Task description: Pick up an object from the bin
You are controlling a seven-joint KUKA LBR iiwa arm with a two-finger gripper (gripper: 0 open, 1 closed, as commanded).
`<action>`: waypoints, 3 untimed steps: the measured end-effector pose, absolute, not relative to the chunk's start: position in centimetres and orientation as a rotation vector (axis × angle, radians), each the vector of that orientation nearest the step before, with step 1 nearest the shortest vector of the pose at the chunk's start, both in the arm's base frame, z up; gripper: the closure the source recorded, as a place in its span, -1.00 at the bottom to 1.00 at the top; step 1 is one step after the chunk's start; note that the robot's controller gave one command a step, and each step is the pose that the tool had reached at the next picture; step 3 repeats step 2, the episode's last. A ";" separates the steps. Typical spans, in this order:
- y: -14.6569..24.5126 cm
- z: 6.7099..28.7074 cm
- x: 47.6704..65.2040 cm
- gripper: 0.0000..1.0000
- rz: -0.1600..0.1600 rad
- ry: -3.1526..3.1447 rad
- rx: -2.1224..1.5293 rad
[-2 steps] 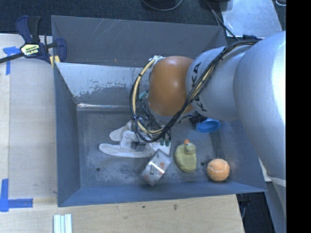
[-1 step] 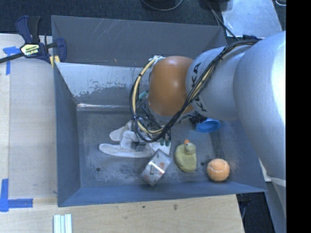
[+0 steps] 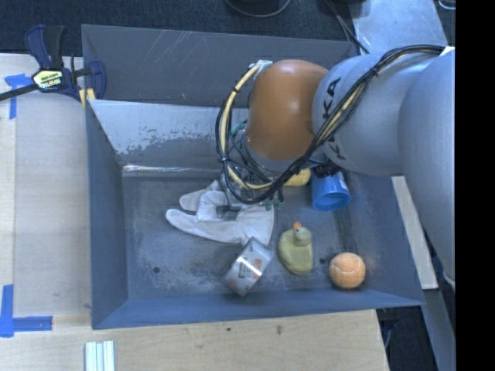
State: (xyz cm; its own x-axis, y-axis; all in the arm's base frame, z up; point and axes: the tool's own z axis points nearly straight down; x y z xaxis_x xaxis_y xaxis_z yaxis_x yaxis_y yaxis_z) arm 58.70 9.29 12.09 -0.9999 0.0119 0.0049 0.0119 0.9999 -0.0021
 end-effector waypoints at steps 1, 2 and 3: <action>9.3 12.1 58.7 1.00 0.003 -3.137 -0.019; 7.8 30.4 57.2 1.00 0.001 -3.145 -0.140; 7.8 30.4 57.2 1.00 0.001 -3.145 -0.140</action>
Offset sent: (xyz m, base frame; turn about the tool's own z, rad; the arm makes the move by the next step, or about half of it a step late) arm -0.0161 -0.0147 0.1781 0.0791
